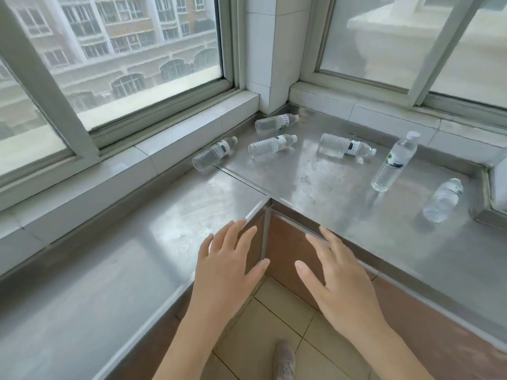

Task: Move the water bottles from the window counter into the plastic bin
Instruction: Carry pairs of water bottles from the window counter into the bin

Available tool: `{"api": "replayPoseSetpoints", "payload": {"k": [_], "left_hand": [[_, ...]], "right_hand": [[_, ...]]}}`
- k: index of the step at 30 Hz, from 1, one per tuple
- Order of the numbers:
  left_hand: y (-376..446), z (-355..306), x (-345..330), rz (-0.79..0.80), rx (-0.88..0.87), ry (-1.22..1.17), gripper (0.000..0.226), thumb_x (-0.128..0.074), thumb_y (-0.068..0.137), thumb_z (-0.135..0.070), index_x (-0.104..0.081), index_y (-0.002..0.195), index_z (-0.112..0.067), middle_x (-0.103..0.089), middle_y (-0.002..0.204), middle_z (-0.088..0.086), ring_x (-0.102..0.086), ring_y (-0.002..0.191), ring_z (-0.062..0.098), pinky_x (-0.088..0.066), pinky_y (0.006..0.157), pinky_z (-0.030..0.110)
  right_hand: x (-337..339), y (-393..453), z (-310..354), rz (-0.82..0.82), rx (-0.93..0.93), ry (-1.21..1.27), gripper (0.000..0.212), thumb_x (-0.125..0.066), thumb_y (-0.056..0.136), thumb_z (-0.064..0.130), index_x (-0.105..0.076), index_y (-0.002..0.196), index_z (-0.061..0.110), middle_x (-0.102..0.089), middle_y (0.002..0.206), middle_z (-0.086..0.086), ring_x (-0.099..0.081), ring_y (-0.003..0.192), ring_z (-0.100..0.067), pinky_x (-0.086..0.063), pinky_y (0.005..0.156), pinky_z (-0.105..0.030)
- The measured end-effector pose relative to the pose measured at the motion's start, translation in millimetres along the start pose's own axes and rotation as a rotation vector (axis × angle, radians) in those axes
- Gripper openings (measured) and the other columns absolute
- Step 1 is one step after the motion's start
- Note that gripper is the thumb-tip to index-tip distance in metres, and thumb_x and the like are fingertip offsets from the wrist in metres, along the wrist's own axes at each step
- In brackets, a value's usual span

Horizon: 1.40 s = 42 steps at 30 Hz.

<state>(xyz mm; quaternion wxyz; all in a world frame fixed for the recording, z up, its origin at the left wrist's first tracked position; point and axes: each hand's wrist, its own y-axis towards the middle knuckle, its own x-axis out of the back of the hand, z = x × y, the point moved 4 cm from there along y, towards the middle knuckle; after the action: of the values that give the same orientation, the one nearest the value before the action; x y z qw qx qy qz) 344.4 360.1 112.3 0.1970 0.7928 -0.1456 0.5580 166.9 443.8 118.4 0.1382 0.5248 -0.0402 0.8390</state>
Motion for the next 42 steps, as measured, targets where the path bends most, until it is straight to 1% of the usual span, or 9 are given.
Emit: {"api": "replayPoseSetpoints", "payload": {"k": [7, 11, 16, 20, 25, 29, 32, 36, 42], "left_hand": [[103, -4, -10, -0.044, 0.122, -0.016, 0.057, -0.058, 0.09, -0.055, -0.052, 0.141, -0.029, -0.042, 0.154, -0.009, -0.035, 0.145, 0.019, -0.024, 0.117, 0.042], [148, 8, -16, -0.083, 0.196, -0.011, 0.054, -0.07, 0.086, -0.047, -0.061, 0.134, -0.024, -0.052, 0.147, -0.004, -0.047, 0.137, 0.024, -0.034, 0.111, 0.045], [215, 33, -29, -0.07, 0.236, 0.028, 0.057, -0.066, 0.087, -0.05, -0.057, 0.137, -0.024, -0.052, 0.147, -0.003, -0.046, 0.138, 0.024, -0.033, 0.112, 0.043], [276, 62, -46, -0.056, 0.25, 0.037, 0.06, -0.059, 0.091, -0.053, -0.05, 0.143, -0.025, -0.046, 0.151, -0.005, -0.04, 0.141, 0.022, -0.03, 0.113, 0.042], [356, 109, -75, -0.059, 0.295, 0.012, 0.057, -0.063, 0.091, -0.047, -0.053, 0.141, -0.023, -0.052, 0.146, -0.005, -0.045, 0.136, 0.021, -0.035, 0.108, 0.039], [413, 159, -110, 0.056, 0.4, 0.025, 0.057, -0.063, 0.091, -0.039, -0.046, 0.143, -0.022, -0.051, 0.145, -0.003, -0.045, 0.134, 0.022, -0.037, 0.103, 0.037], [442, 191, -130, 0.148, 0.472, 0.099, 0.059, -0.062, 0.091, -0.031, -0.043, 0.145, -0.018, -0.048, 0.146, 0.002, -0.045, 0.131, 0.027, -0.039, 0.101, 0.038], [466, 208, -141, 0.178, 0.467, 0.127, 0.056, -0.063, 0.089, -0.026, -0.047, 0.142, -0.015, -0.053, 0.137, 0.01, -0.052, 0.118, 0.035, -0.049, 0.086, 0.042], [480, 213, -142, 0.182, 0.399, 0.2, 0.057, -0.091, 0.062, -0.023, -0.071, 0.114, -0.009, -0.072, 0.096, 0.016, -0.066, 0.079, 0.038, -0.05, 0.054, 0.037]], "right_hand": [[9, 122, -35, 0.054, 0.076, -0.025, 0.075, -0.011, 0.083, 0.073, -0.03, 0.144, 0.036, -0.021, 0.156, 0.011, -0.021, 0.142, -0.01, -0.024, 0.113, -0.035], [5, 179, -45, 0.086, 0.102, -0.019, 0.072, -0.014, 0.083, 0.071, -0.032, 0.144, 0.036, -0.021, 0.157, 0.012, -0.021, 0.141, -0.009, -0.025, 0.112, -0.034], [-11, 254, -52, 0.119, 0.117, -0.022, 0.077, -0.012, 0.082, 0.071, -0.034, 0.144, 0.032, -0.023, 0.157, 0.007, -0.024, 0.142, -0.014, -0.029, 0.113, -0.038], [-32, 316, -56, 0.165, 0.104, -0.003, 0.069, -0.023, 0.086, 0.066, -0.033, 0.144, 0.031, -0.022, 0.157, 0.007, -0.024, 0.141, -0.013, -0.03, 0.113, -0.038], [-64, 397, -61, 0.201, 0.073, 0.013, 0.064, -0.03, 0.088, 0.063, -0.035, 0.143, 0.031, -0.025, 0.156, 0.007, -0.027, 0.14, -0.014, -0.032, 0.11, -0.037], [-102, 452, -71, 0.267, -0.043, 0.133, 0.062, -0.035, 0.086, 0.063, -0.035, 0.14, 0.032, -0.029, 0.151, 0.009, -0.035, 0.135, -0.015, -0.037, 0.095, -0.034], [-135, 488, -78, 0.276, -0.189, 0.303, 0.063, -0.054, 0.087, 0.05, -0.032, 0.142, 0.029, -0.034, 0.147, 0.006, -0.045, 0.128, -0.017, -0.039, 0.095, -0.033], [-165, 527, -82, 0.168, -0.439, 0.519, 0.074, -0.069, 0.081, 0.027, -0.031, 0.144, 0.024, -0.028, 0.149, -0.006, -0.042, 0.129, -0.024, -0.036, 0.102, -0.037], [-194, 568, -75, 0.211, -0.392, 0.19, 0.056, -0.053, 0.087, 0.049, -0.037, 0.14, 0.04, 0.006, 0.161, 0.002, -0.028, 0.132, -0.044, -0.04, 0.096, -0.047]]}}
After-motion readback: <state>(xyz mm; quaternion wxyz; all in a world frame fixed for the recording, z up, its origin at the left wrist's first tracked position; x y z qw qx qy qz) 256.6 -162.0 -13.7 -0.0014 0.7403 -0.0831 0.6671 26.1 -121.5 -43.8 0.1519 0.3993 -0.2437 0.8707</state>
